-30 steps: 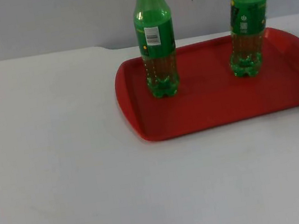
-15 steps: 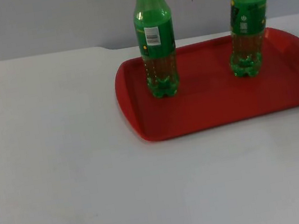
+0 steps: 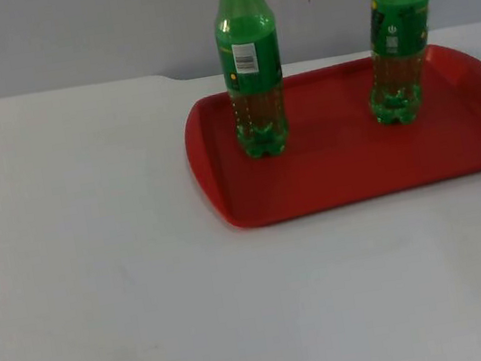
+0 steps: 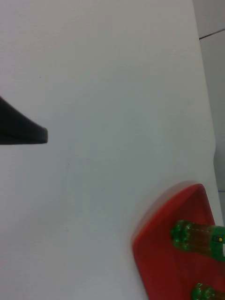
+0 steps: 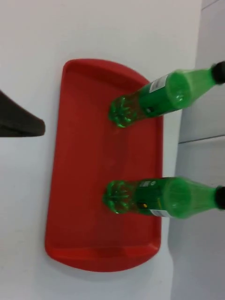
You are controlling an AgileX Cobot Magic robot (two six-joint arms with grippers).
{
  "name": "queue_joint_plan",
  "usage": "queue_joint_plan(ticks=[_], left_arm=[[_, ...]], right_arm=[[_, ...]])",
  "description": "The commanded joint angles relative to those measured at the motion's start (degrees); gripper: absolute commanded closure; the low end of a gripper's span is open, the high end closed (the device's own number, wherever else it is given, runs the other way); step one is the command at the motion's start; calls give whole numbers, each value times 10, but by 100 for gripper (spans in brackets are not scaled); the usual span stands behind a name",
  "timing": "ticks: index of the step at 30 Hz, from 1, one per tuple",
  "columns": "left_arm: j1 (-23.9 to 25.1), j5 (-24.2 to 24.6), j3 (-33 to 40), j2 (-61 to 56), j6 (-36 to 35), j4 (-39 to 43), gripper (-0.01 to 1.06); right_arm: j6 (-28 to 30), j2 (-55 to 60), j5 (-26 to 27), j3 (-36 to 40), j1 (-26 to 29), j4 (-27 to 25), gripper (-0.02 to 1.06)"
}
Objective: Place the bottle upright on the tray.
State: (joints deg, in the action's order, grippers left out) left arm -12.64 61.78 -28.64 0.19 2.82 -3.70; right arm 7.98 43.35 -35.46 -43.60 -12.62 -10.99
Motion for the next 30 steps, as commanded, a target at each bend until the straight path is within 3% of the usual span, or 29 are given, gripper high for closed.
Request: queue_joint_plan(ticks=[1, 6, 16, 30], left_arm=[[0, -2, 3, -2, -1, 1, 0], [0, -2, 3, -2, -1, 1, 0], [0, -2, 3, -2, -1, 1, 0], [0, -2, 3, -2, -1, 1, 0]], right_arm=[[6, -24, -17, 2, -1, -2, -1], [19, -94, -59, 14, -1, -2, -1], [21, -235, -83, 61, -1, -2, -1], [21, -376, -171, 61, -1, -1, -1]])
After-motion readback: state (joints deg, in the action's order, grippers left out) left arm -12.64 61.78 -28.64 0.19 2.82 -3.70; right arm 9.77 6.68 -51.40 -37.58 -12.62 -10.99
